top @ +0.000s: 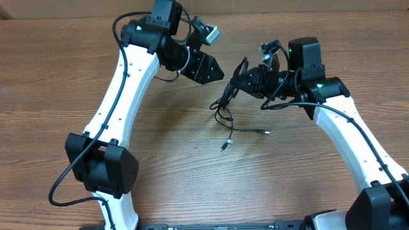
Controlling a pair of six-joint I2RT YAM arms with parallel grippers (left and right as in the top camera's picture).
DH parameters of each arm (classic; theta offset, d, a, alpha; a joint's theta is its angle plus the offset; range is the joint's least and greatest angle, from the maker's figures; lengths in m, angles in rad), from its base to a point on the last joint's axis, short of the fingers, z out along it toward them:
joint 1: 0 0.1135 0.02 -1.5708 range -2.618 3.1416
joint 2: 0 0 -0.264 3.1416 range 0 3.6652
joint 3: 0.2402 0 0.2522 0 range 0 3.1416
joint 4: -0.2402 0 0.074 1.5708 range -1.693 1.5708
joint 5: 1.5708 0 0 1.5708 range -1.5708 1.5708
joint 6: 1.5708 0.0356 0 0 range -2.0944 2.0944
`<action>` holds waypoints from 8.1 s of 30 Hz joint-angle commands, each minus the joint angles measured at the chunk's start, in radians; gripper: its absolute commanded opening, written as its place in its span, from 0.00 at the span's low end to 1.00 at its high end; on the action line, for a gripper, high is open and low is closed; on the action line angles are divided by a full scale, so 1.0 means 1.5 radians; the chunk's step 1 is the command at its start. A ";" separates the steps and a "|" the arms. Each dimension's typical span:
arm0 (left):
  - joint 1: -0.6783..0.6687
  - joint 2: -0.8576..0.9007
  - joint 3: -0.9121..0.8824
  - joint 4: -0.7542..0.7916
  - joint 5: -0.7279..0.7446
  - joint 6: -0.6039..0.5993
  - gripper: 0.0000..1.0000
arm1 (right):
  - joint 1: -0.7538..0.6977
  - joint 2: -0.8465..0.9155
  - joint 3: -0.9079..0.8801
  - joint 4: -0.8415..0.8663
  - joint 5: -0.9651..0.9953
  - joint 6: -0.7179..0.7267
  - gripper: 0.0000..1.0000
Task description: Untangle cables
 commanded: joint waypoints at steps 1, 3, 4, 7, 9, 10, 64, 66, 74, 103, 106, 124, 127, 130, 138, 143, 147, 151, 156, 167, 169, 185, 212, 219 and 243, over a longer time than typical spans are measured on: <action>0.007 -0.003 -0.039 0.003 0.125 0.125 0.50 | -0.001 0.001 0.014 0.004 -0.025 0.003 0.04; 0.007 -0.003 -0.061 0.009 0.177 0.159 0.50 | -0.001 0.001 0.014 0.004 -0.026 0.003 0.04; 0.007 -0.003 -0.066 0.011 0.185 0.164 0.50 | -0.001 0.001 0.014 0.004 -0.026 0.003 0.04; 0.006 -0.003 -0.084 0.022 0.193 0.164 0.48 | -0.001 0.001 0.014 0.009 -0.025 0.024 0.04; 0.004 -0.003 -0.088 0.027 0.194 0.164 0.43 | -0.001 0.001 0.014 0.009 -0.024 0.025 0.04; 0.004 -0.003 -0.089 0.030 0.194 0.164 0.40 | -0.001 0.001 0.014 0.008 -0.024 0.025 0.04; 0.127 -0.023 -0.039 0.084 0.199 -0.012 0.04 | -0.033 0.001 0.012 -0.410 0.613 0.058 0.04; 0.139 -0.056 -0.031 0.073 0.018 -0.135 0.04 | -0.041 0.001 0.012 -0.402 0.596 0.067 0.04; 0.124 -0.096 -0.033 -0.085 -0.300 -0.239 0.04 | -0.041 0.001 0.015 -0.284 0.340 -0.071 0.04; -0.012 -0.052 0.087 -0.042 -0.017 -0.026 0.59 | -0.040 0.001 0.439 -0.439 0.134 -0.073 0.04; -0.065 -0.027 0.050 0.015 -0.018 -0.048 0.61 | -0.040 0.001 0.439 -0.453 0.149 -0.076 0.04; -0.131 0.043 0.041 0.140 0.017 -0.235 0.68 | -0.040 0.001 0.438 -0.492 0.179 -0.091 0.04; -0.137 0.066 0.041 0.142 0.005 -0.249 0.27 | -0.040 0.001 0.438 -0.494 0.188 -0.091 0.04; -0.133 0.074 0.041 0.136 -0.080 -0.262 0.04 | -0.040 0.001 0.437 -0.500 0.228 -0.091 0.04; -0.023 -0.040 0.155 0.086 -0.179 -0.269 0.04 | -0.040 0.020 0.361 -0.513 0.422 -0.085 0.04; 0.055 -0.123 0.196 0.084 -0.124 -0.271 0.04 | -0.040 0.056 0.306 -0.500 0.431 -0.085 0.04; 0.107 -0.188 0.200 0.088 -0.122 -0.274 0.04 | -0.040 0.098 0.263 -0.465 0.432 -0.085 0.04; 0.145 -0.232 0.200 0.094 -0.122 -0.274 0.04 | -0.042 0.153 0.260 -0.464 0.444 -0.085 0.04; 0.165 -0.266 0.200 0.111 -0.120 -0.274 0.04 | -0.042 0.181 0.260 -0.450 0.446 -0.086 0.04; 0.146 -0.241 0.199 0.048 -0.038 -0.260 0.04 | -0.041 0.164 0.382 -0.487 0.081 -0.427 0.73; 0.146 -0.231 0.199 0.028 -0.038 -0.260 0.04 | -0.039 0.157 0.407 -0.504 0.008 -0.498 0.84; 0.147 -0.212 0.199 0.002 0.061 -0.258 0.04 | 0.163 0.170 0.413 -0.359 0.060 -0.611 0.85; 0.445 -0.225 0.201 0.197 0.068 -0.355 0.04 | -0.143 0.220 0.413 -0.519 0.620 -0.017 0.04; 0.488 -0.244 0.201 0.247 0.080 -0.363 0.04 | -0.234 0.246 0.413 -0.530 0.611 -0.055 0.04; 0.543 -0.248 0.199 0.048 -0.363 -0.399 0.04 | -0.180 0.274 0.413 -0.527 0.440 -0.224 1.00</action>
